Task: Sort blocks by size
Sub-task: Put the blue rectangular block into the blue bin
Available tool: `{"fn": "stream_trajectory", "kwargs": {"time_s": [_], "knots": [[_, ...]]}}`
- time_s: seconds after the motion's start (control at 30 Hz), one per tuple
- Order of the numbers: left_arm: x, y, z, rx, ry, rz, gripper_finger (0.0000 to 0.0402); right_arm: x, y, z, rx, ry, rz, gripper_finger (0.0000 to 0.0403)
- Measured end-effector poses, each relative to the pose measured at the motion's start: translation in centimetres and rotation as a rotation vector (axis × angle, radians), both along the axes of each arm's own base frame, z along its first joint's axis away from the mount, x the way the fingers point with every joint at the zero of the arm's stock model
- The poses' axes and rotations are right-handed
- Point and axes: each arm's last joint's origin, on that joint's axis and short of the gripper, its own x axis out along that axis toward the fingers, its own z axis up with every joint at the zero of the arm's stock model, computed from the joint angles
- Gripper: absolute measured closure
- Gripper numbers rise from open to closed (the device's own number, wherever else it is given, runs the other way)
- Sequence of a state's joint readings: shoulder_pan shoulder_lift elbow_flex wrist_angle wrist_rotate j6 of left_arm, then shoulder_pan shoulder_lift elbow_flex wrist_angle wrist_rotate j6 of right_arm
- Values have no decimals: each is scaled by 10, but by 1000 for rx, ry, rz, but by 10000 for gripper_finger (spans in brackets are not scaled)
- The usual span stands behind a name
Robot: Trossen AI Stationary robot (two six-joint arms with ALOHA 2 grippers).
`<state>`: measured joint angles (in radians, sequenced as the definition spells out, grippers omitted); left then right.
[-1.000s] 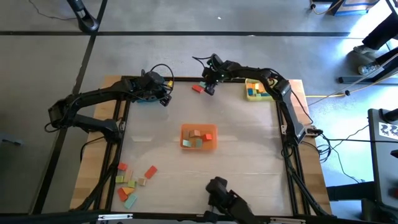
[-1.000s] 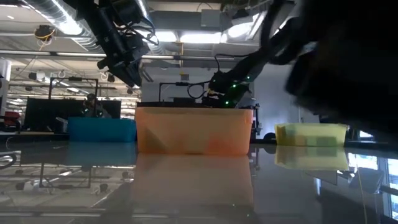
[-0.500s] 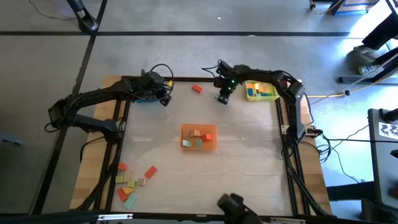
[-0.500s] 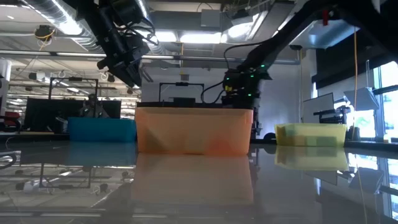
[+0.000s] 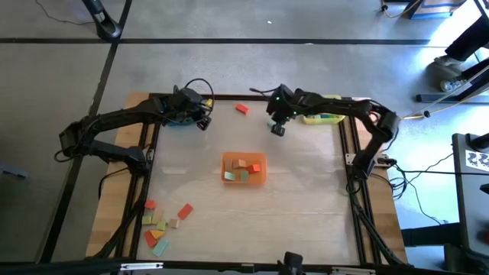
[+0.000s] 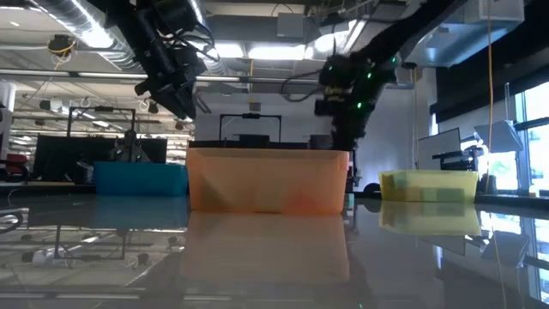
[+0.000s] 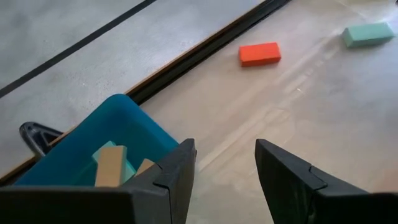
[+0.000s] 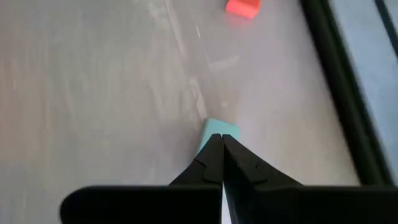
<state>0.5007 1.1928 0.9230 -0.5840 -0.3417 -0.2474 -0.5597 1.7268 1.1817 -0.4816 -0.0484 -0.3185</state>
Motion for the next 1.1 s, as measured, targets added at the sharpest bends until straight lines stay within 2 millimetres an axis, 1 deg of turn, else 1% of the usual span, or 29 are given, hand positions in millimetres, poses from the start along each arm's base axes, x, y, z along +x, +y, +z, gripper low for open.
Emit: {"fn": "stream_trajectory", "kwargs": {"time_s": [0.13, 0.17, 0.2, 0.27, 0.37, 0.47, 0.5, 0.57, 0.73, 0.83, 0.9, 0.97, 1.1], "knots": [[4, -11, 2, 15, 1, -57, 247, -10, 9, 28, 9, -80, 14, 398], [5, -14, 3, 24, 5, -63, 247, -13, 12, 33, 5, -111, 20, 398], [6, -18, 4, 38, 6, -70, 247, -16, 14, 35, 3, -131, 24, 398], [9, -25, 6, 73, 3, -78, 247, -21, 18, 31, 0, -181, 21, 398], [15, -35, 8, 106, -14, -104, 247, -25, 20, 13, 28, -237, -24, 398], [19, -43, 10, 114, -37, -143, 247, -26, 20, -4, 48, -217, -79, 388], [20, -45, 10, 115, -38, -151, 247, -25, 20, -10, 65, -205, -95, 377], [21, -49, 10, 113, -38, -165, 247, -24, 18, -21, 81, -163, -119, 343], [21, -50, 10, 112, -38, -166, 247, -20, 14, -44, 80, -89, -150, 222], [21, -50, 9, 106, -39, -160, 247, -18, 12, -55, 79, -54, -158, 164], [21, -50, 9, 106, -39, -160, 247, -18, 11, -60, 59, -28, -176, 142], [21, -50, 9, 106, -38, -160, 247, -17, 9, -63, 42, -22, -185, 134], [21, -50, 9, 108, -34, -164, 247, -14, 7, -69, 39, -23, -182, 142]]}}
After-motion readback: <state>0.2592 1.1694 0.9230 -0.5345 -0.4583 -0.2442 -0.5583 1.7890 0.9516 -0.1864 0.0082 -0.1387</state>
